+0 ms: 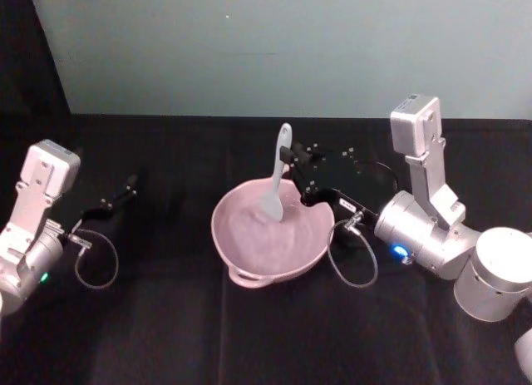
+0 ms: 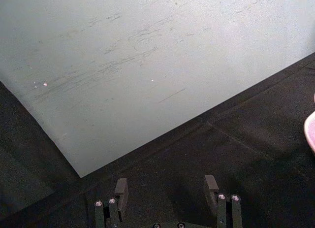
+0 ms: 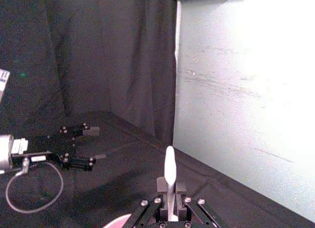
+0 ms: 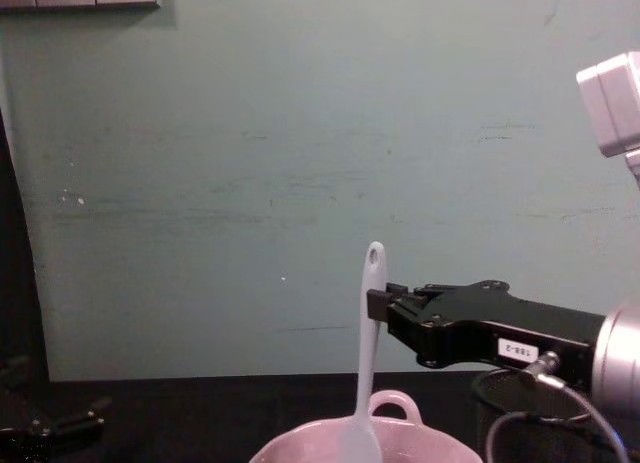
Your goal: Use the one hand to pick up the spoon and stir the clear water in the bowl.
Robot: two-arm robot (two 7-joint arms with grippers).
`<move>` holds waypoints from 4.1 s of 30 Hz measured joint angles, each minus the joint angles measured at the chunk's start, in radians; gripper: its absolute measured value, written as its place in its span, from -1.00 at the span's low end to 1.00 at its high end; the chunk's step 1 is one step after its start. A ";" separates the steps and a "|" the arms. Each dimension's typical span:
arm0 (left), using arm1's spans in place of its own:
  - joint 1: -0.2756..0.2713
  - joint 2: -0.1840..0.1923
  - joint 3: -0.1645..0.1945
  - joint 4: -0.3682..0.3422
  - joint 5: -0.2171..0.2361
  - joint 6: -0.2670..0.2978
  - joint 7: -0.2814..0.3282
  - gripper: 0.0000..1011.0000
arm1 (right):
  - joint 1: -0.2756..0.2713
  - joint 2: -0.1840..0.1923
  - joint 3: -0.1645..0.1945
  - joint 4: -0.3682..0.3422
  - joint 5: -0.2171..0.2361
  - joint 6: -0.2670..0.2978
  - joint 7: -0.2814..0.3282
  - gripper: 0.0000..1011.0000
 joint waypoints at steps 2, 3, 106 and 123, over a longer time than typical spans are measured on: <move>0.000 0.000 0.000 0.000 0.000 0.000 0.000 1.00 | -0.004 0.009 0.003 -0.011 -0.007 0.006 0.000 -0.80; 0.000 0.000 0.000 0.000 0.000 0.000 0.000 1.00 | -0.010 0.018 0.006 -0.024 -0.012 0.016 0.000 -0.80; 0.000 0.000 0.000 0.000 0.000 0.000 0.000 1.00 | 0.008 0.212 0.166 0.034 0.600 0.362 -0.067 -0.80; 0.000 0.000 0.000 0.000 0.000 0.000 0.000 1.00 | 0.012 0.223 0.151 0.036 0.616 0.353 -0.080 -0.79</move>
